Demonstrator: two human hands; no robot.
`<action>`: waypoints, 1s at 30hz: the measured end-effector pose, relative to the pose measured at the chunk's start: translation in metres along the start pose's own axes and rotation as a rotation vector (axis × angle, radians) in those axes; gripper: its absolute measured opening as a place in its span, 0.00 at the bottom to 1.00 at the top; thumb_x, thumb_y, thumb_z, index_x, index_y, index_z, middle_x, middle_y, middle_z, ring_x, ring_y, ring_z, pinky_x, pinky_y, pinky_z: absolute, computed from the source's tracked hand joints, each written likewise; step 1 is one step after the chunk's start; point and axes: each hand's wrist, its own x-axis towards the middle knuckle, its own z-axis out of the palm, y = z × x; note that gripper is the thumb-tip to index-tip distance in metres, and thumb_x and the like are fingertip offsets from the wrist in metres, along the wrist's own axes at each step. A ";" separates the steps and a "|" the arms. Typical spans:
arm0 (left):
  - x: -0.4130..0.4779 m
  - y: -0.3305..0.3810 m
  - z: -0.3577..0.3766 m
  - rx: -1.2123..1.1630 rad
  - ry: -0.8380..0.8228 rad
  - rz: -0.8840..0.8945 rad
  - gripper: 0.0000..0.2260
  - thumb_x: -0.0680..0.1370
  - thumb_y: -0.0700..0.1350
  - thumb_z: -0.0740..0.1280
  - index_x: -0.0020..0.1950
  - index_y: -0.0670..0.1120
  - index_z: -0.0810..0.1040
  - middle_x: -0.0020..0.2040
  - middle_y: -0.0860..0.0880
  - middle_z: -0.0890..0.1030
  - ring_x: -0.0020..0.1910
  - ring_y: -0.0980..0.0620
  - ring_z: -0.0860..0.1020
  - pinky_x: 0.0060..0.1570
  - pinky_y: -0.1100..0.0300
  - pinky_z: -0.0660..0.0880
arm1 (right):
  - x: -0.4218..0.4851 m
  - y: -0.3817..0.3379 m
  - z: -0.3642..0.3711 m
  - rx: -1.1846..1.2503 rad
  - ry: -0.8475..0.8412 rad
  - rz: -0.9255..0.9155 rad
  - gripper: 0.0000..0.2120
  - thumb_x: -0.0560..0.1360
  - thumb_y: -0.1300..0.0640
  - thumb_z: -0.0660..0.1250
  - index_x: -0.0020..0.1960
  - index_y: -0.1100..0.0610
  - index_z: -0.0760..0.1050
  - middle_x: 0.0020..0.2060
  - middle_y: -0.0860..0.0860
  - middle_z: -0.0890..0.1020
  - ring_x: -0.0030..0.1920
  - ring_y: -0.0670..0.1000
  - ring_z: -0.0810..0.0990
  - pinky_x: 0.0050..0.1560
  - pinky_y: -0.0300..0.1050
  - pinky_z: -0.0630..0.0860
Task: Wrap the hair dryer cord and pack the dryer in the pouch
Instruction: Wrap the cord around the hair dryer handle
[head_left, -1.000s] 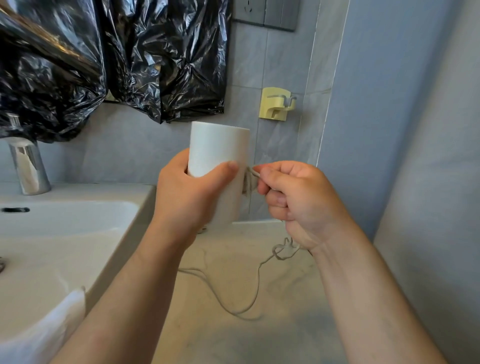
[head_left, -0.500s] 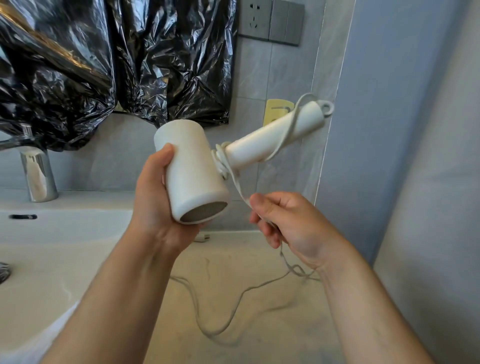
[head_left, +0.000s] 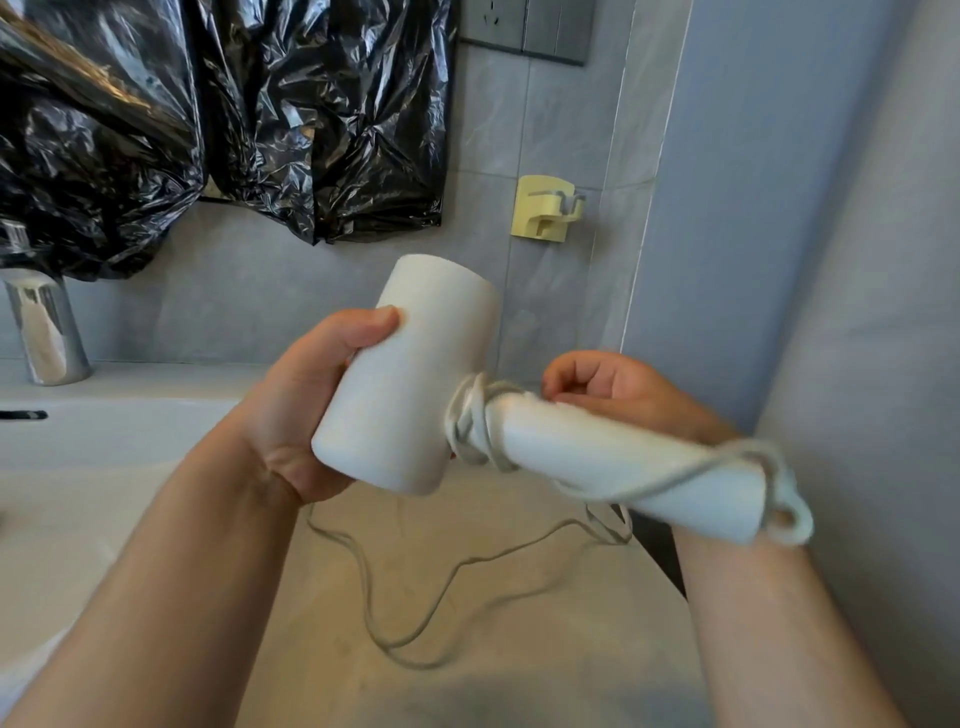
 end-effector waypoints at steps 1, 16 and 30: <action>-0.001 0.000 0.000 0.047 -0.021 -0.024 0.32 0.48 0.56 0.82 0.48 0.43 0.86 0.41 0.41 0.85 0.35 0.44 0.84 0.32 0.53 0.81 | -0.002 0.000 0.001 -0.013 -0.035 0.036 0.18 0.52 0.46 0.83 0.35 0.51 0.82 0.29 0.49 0.82 0.28 0.44 0.79 0.28 0.34 0.74; 0.004 0.003 0.023 0.703 0.415 0.146 0.19 0.57 0.54 0.76 0.44 0.47 0.84 0.37 0.48 0.85 0.34 0.49 0.83 0.33 0.56 0.77 | 0.012 -0.007 0.048 -0.633 0.515 0.119 0.12 0.76 0.67 0.57 0.42 0.56 0.76 0.31 0.57 0.82 0.25 0.51 0.79 0.32 0.46 0.79; 0.011 0.000 0.028 0.028 0.637 0.474 0.21 0.64 0.56 0.72 0.50 0.44 0.82 0.42 0.44 0.84 0.39 0.46 0.82 0.40 0.50 0.78 | 0.024 -0.004 0.060 0.351 0.486 0.097 0.12 0.67 0.50 0.71 0.38 0.55 0.70 0.24 0.49 0.73 0.21 0.44 0.66 0.19 0.33 0.59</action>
